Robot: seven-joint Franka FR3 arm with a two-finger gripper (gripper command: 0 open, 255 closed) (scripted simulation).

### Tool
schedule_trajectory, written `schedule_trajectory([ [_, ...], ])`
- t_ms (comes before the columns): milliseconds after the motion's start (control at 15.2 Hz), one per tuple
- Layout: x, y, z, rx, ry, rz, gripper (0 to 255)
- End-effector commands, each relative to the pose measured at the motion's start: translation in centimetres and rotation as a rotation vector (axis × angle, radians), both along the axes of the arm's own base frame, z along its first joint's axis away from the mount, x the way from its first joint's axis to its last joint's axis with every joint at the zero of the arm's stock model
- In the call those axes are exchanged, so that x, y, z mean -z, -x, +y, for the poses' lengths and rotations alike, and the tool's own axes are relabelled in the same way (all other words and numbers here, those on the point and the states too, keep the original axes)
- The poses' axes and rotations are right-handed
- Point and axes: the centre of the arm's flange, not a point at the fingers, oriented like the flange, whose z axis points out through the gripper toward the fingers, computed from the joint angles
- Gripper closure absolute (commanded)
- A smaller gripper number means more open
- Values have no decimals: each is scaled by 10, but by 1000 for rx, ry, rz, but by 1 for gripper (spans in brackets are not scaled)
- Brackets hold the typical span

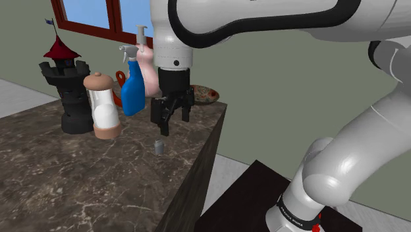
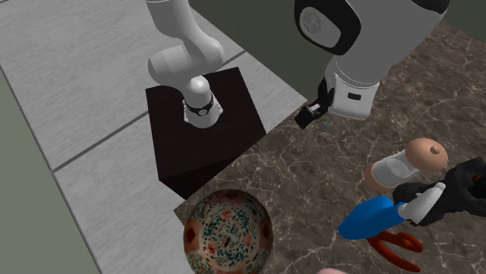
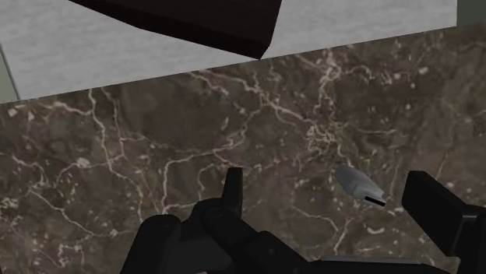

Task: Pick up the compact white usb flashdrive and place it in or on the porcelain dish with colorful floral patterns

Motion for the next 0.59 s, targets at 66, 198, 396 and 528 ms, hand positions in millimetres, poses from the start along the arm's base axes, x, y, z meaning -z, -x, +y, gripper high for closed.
schedule_trajectory([
  [66, 11, -12, 36, -10, -5, 15, 0],
  [198, 19, -14, 45, -12, -6, 19, 0],
  [396, 34, -11, 45, -12, -6, 19, 0],
  [528, 45, -10, 45, -12, -6, 19, 0],
])
